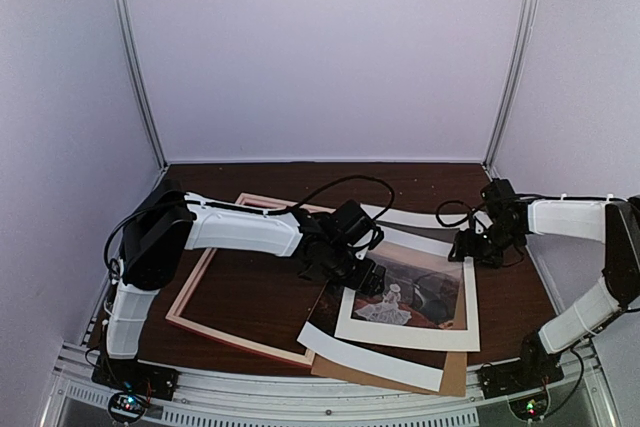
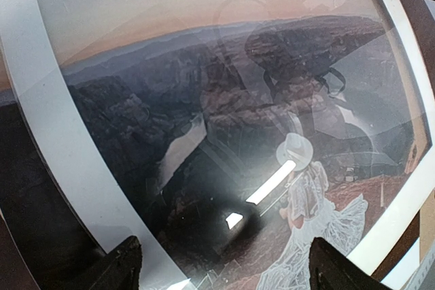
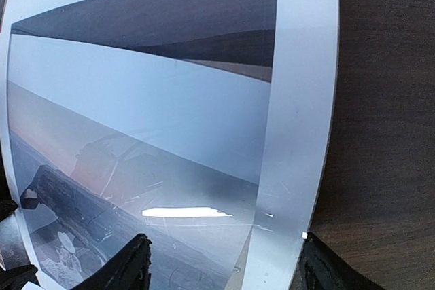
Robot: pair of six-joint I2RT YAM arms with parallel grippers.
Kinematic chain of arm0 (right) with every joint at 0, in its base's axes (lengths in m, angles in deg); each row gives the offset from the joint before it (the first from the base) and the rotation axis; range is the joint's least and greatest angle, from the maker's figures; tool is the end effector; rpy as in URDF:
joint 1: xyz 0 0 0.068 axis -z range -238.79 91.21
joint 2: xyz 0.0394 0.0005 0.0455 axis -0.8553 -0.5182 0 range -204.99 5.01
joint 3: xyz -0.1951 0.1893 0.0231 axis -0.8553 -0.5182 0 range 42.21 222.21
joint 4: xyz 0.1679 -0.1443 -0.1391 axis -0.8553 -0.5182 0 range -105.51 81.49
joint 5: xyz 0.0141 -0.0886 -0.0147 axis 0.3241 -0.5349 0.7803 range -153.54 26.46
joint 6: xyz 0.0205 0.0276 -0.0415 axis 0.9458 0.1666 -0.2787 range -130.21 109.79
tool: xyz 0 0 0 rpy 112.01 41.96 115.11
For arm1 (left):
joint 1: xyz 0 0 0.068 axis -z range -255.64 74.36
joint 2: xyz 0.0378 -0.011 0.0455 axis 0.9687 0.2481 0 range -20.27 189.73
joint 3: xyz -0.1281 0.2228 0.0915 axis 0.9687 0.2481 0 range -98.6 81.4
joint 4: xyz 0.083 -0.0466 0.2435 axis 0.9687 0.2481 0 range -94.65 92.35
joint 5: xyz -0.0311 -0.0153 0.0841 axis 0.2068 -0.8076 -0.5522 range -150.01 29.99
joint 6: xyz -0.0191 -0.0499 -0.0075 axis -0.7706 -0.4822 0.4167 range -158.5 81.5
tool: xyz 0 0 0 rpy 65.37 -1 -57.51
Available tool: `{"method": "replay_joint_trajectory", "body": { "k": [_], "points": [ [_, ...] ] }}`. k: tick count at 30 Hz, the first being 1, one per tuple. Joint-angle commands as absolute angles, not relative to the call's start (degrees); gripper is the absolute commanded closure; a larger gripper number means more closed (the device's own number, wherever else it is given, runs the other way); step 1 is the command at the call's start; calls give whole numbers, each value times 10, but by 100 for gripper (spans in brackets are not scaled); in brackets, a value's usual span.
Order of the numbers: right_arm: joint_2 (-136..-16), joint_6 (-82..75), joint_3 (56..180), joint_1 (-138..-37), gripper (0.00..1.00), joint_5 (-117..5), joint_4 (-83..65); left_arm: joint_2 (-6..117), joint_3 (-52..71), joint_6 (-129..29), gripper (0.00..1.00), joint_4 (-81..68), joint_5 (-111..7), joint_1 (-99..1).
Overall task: Put the photo into the frame
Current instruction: Pick up the glass panel from the mat board.
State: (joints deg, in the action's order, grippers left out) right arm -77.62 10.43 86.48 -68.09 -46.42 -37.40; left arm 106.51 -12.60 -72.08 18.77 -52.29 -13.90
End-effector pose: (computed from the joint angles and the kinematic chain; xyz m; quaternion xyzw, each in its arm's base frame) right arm 0.2521 0.0521 0.1707 0.0666 0.9676 0.1913 0.1507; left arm 0.2219 -0.4228 0.1518 0.2512 0.9212 -0.2578 0.1478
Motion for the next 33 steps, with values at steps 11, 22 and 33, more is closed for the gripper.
{"method": "replay_joint_trajectory", "body": {
  "k": [11,22,33],
  "points": [
    [-796,81,901,-713,25,-500,-402,1095,-122,-727,14,196,-513,-136],
    [-811,71,918,-730,24,-527,-418,1096,-120,-728,14,195,-509,-136],
    [-823,66,933,-746,23,-560,-434,1095,-118,-730,14,193,-508,-136]
  ]
}}
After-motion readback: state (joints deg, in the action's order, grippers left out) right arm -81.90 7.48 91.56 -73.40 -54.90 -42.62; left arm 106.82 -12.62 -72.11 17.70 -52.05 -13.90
